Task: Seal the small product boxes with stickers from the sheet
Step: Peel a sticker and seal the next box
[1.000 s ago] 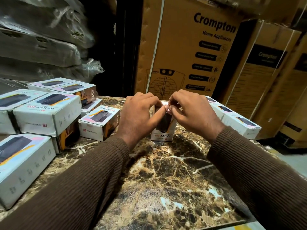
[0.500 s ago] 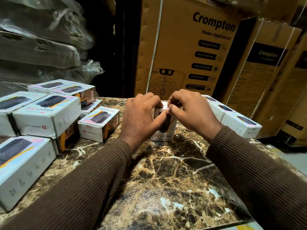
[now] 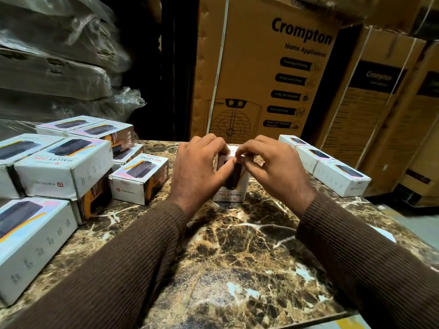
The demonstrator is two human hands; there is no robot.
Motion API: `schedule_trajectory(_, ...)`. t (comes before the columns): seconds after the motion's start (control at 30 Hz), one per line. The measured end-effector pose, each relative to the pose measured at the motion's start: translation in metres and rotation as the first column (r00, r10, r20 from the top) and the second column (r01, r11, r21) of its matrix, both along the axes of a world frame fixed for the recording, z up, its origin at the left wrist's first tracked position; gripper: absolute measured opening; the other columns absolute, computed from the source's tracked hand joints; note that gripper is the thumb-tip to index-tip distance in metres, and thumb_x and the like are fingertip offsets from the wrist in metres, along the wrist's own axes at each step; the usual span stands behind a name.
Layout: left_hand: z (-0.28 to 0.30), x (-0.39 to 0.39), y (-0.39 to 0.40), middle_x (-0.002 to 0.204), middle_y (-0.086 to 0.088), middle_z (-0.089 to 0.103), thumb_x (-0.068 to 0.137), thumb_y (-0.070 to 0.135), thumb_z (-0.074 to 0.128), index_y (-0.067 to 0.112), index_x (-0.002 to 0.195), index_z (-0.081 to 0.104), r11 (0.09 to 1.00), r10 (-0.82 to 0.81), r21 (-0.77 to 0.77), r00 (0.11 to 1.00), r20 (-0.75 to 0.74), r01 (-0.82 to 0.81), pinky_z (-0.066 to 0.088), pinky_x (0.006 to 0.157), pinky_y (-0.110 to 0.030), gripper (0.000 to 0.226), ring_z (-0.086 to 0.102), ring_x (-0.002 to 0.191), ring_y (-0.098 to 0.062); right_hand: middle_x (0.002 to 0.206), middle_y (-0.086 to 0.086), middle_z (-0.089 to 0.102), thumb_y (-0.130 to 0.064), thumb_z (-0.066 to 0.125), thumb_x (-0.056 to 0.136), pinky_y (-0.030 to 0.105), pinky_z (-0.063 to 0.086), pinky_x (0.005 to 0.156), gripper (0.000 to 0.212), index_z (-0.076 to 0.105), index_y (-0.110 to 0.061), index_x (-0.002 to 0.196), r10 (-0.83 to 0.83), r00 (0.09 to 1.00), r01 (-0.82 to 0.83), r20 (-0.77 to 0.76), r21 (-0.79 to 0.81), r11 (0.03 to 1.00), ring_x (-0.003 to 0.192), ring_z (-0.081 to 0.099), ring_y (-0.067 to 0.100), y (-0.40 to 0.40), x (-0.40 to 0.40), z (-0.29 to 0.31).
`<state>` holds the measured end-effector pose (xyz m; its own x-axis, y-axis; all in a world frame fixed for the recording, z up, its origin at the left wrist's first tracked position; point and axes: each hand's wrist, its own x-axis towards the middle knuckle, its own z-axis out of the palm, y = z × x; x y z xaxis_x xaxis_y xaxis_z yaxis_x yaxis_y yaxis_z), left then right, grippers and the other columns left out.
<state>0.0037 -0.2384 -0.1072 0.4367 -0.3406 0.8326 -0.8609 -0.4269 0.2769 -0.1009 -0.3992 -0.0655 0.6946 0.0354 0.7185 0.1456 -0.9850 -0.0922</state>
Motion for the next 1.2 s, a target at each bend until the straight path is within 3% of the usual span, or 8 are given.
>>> schedule_trajectory(0.1, 0.0, 0.0, 0.001, 0.094, 0.015, 0.057, 0.098, 0.048, 0.062, 0.028, 0.098, 0.063, 1.0, -0.004, -0.002, 1.0, -0.001, 0.004, 0.036, 0.086, -0.032, 0.02, 0.049, 0.089, -0.009, 0.098, -0.009, 0.068, -0.029, 0.068, 0.097, 0.042, 0.06, 0.075, 0.018, 0.077, -0.022, 0.111, 0.009, 1.0, -0.01, 0.026, 0.05, 0.999, 0.092, 0.065, 0.012, -0.002, 0.004, -0.003)
schedule_trajectory(0.27, 0.0, 0.0, 0.001, 0.095, 0.016, 0.057, 0.099, 0.05, 0.063, 0.028, 0.098, 0.063, 1.0, -0.002, -0.008, 1.0, 0.004, 0.002, 0.037, 0.085, -0.033, 0.022, 0.05, 0.089, -0.009, 0.102, -0.009, 0.069, -0.033, 0.067, 0.099, 0.041, 0.061, 0.075, 0.032, 0.072, -0.024, 0.129, 0.018, 0.999, -0.021, 0.05, 0.062, 0.998, 0.094, 0.066, 0.01, -0.003, 0.003, -0.005)
schedule_trajectory(0.53, 0.0, 0.0, 0.002, 0.095, 0.014, 0.058, 0.099, 0.046, 0.063, 0.027, 0.099, 0.063, 1.0, -0.029, 0.003, 1.0, -0.007, 0.029, 0.04, 0.086, -0.035, 0.019, 0.051, 0.089, -0.01, 0.096, -0.01, 0.065, -0.03, 0.067, 0.097, 0.042, 0.058, 0.072, 0.013, 0.075, -0.022, 0.104, -0.002, 0.998, -0.001, 0.069, 0.05, 0.999, 0.09, 0.061, 0.011, -0.001, 0.005, -0.01)
schedule_trajectory(0.83, 0.0, -0.003, 0.003, 0.095, 0.013, 0.056, 0.1, 0.044, 0.062, 0.027, 0.098, 0.061, 1.0, -0.003, 0.016, 1.0, 0.0, 0.003, 0.037, 0.086, -0.034, 0.018, 0.05, 0.09, -0.011, 0.097, -0.007, 0.066, -0.032, 0.063, 0.096, 0.043, 0.058, 0.074, 0.022, 0.077, -0.02, 0.107, 0.009, 0.999, -0.012, 0.052, 0.071, 0.997, 0.091, 0.061, 0.013, 0.0, 0.005, -0.01)
schedule_trajectory(1.13, -0.002, -0.004, 0.004, 0.097, 0.013, 0.056, 0.102, 0.048, 0.062, 0.027, 0.1, 0.06, 1.0, -0.016, 0.009, 1.0, 0.0, 0.016, 0.039, 0.087, -0.034, 0.021, 0.051, 0.093, -0.011, 0.1, -0.009, 0.069, -0.033, 0.065, 0.101, 0.04, 0.059, 0.077, 0.021, 0.073, -0.023, 0.118, 0.007, 0.996, -0.014, 0.084, 0.08, 0.997, 0.093, 0.064, 0.01, 0.001, 0.004, -0.011)
schedule_trajectory(1.2, -0.003, -0.003, 0.005, 0.098, 0.013, 0.057, 0.102, 0.046, 0.062, 0.027, 0.1, 0.061, 0.999, -0.032, 0.009, 0.999, -0.01, 0.032, 0.041, 0.088, -0.036, 0.02, 0.052, 0.094, -0.012, 0.099, -0.009, 0.067, -0.031, 0.066, 0.1, 0.041, 0.059, 0.076, 0.016, 0.073, -0.023, 0.112, -0.012, 0.996, 0.007, 0.085, 0.061, 0.998, 0.093, 0.062, 0.011, 0.003, 0.006, -0.012)
